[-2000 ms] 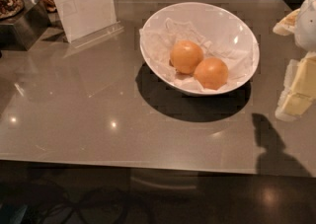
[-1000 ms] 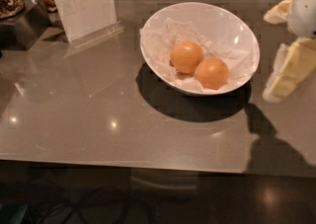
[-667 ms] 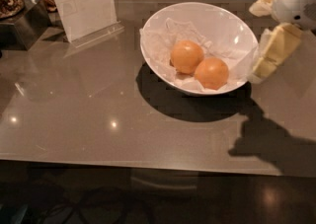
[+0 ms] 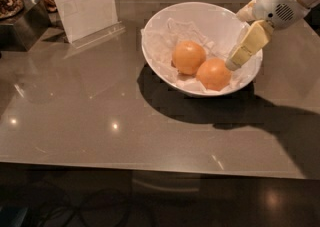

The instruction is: Pick orange from white bowl

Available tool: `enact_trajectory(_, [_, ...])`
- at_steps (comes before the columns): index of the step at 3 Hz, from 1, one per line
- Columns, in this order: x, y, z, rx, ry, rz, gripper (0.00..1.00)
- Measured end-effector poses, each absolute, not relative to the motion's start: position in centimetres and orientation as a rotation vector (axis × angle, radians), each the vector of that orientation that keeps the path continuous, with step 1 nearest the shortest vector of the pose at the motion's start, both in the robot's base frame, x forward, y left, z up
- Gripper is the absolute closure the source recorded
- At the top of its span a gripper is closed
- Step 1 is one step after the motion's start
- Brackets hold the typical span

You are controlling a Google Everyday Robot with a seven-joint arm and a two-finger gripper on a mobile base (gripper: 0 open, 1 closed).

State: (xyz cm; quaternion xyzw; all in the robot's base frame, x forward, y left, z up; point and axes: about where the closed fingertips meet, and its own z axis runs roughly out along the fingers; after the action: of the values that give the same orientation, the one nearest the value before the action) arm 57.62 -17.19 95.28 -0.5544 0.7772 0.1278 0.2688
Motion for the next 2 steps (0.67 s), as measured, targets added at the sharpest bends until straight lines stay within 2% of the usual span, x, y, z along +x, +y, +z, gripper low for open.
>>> enact_trajectory(1, [57.75,-17.14,95.08,-1.493,2.098,0.35,0.19])
enact_trajectory(2, [57.62,-17.01,95.07,-1.486,2.094,0.34,0.29])
